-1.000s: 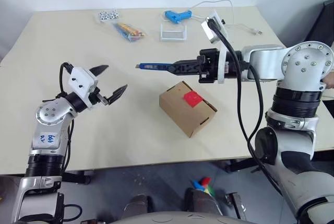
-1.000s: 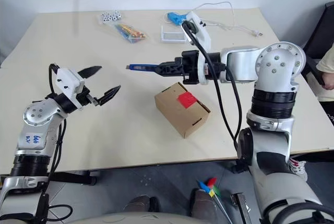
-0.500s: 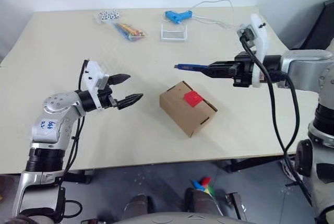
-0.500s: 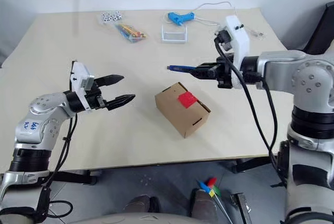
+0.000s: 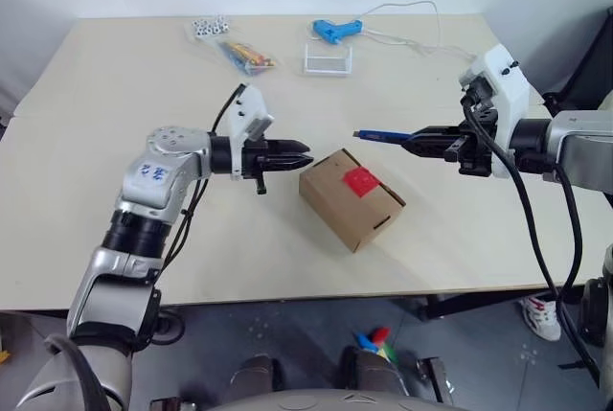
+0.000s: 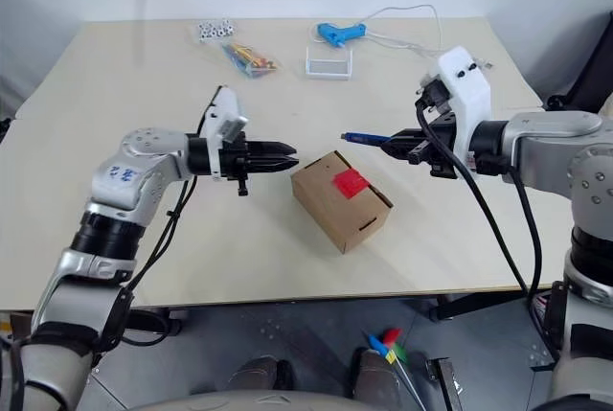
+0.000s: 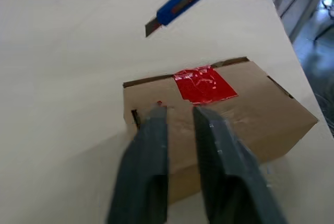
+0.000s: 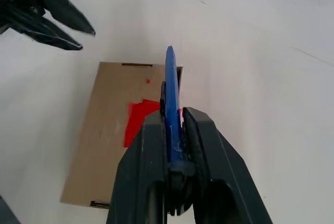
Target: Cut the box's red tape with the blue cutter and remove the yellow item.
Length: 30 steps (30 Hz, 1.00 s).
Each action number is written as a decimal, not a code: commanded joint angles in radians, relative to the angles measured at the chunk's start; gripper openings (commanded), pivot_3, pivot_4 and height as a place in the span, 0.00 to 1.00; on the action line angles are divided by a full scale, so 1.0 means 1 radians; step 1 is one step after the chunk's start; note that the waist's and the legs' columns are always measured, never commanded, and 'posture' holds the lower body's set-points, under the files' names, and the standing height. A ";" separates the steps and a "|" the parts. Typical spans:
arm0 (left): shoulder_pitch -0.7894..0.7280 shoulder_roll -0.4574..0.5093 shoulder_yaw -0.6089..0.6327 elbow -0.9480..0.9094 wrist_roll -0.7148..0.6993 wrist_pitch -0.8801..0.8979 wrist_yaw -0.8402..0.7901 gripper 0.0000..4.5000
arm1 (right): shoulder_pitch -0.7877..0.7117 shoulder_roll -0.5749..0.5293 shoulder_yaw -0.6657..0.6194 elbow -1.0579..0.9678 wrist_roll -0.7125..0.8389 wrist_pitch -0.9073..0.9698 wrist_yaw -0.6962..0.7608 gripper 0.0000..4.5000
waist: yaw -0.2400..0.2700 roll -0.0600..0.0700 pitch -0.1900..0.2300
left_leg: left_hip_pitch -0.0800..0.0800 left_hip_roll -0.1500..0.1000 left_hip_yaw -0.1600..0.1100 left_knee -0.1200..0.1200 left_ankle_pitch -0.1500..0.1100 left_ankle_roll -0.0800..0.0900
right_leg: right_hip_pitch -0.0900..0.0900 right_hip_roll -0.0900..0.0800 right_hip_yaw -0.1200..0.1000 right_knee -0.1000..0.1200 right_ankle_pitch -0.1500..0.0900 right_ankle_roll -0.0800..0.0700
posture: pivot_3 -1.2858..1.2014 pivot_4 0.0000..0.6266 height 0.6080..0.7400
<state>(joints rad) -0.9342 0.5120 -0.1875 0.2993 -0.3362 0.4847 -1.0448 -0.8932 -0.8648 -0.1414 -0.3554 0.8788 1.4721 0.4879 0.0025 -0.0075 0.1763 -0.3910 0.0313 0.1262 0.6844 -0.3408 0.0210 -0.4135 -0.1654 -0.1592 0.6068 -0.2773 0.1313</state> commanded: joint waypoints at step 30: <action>-0.124 -0.142 -0.147 0.148 0.232 0.080 -0.072 0.00 | -0.039 0.062 0.135 0.067 -0.153 -0.073 0.031 0.04 | 0.002 -0.001 0.000 | 0.000 0.000 0.000 0.001 0.000 0.000 | 0.000 0.000 0.000 0.001 0.000 0.000 | 0.52 0.24 1.00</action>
<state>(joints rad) -1.0573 0.3774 -0.3079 0.4588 -0.1269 0.5558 -1.1153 -0.9016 -0.7986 0.0010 -0.2818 0.7426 1.4248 0.5058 0.0048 -0.0080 0.1766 -0.3910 0.0311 0.1258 0.6851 -0.3407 0.0211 -0.4131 -0.1654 -0.1594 0.6073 -0.2772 0.1314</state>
